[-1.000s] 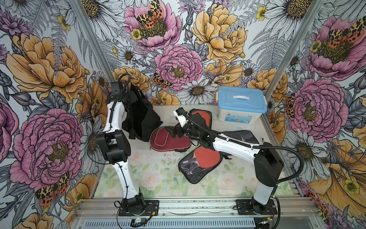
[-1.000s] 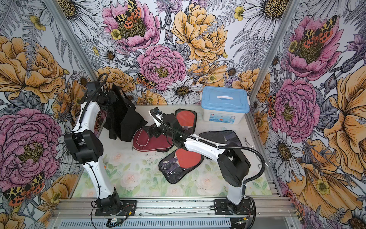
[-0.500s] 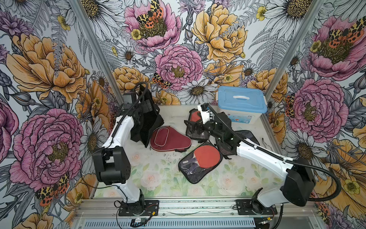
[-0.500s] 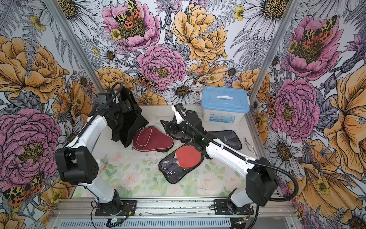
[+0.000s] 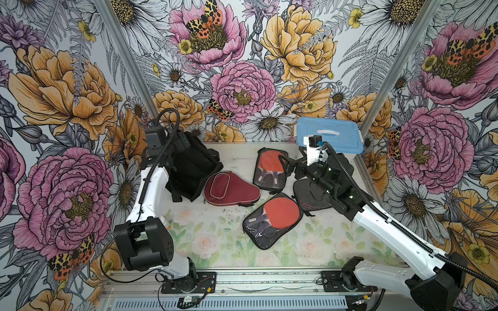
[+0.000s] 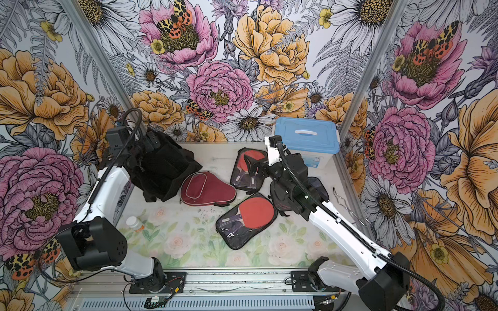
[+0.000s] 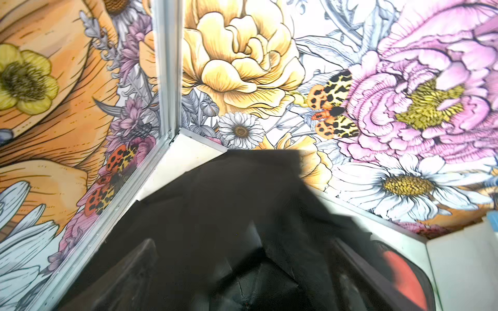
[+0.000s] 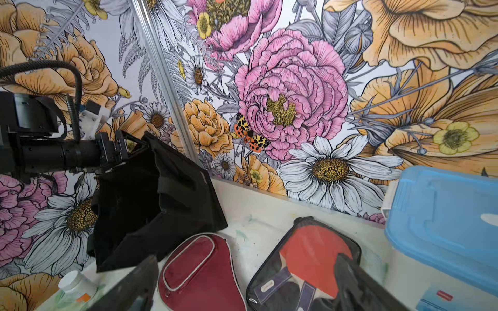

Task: Remove the ping pong set from the canvas bag
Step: Place the canvas bag at the corner of the board.

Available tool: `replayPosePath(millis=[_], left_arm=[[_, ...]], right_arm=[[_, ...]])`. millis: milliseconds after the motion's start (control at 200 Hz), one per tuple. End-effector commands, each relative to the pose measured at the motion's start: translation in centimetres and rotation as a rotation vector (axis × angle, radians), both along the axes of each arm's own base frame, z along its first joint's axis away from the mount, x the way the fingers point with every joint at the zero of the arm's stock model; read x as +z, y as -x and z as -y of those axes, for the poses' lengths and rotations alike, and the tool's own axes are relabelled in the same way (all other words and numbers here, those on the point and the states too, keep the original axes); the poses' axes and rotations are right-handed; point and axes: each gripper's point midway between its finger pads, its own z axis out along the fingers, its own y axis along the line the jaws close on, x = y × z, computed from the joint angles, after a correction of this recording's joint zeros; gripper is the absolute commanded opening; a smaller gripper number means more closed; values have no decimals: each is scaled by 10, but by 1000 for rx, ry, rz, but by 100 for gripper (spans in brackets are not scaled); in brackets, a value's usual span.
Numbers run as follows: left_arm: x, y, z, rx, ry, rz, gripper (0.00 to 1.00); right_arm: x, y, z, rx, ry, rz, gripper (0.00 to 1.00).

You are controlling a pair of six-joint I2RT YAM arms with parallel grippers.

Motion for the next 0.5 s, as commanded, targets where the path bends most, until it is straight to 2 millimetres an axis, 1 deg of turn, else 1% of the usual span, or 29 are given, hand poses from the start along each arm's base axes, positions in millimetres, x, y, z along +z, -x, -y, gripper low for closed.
replayPosePath(millis=[0, 165, 220, 355, 435, 495], left_arm=[[36, -1, -1, 8, -17, 81, 99], [72, 5, 5, -15, -58, 170, 99], [83, 10, 12, -34, -68, 212, 99], [108, 27, 36, -95, -112, 317, 99], [113, 39, 52, -131, -115, 326, 99], [109, 48, 65, -149, -119, 312, 99]], right_arm=[[-7, 2, 3, -7, 8, -26, 99], [-10, -3, 5, -27, 34, -36, 99], [-10, -6, 8, -40, 35, -38, 99], [-7, -12, 21, -74, 29, -45, 99], [-6, -15, 31, -98, 23, -58, 99], [-5, -15, 39, -117, 21, -65, 99]])
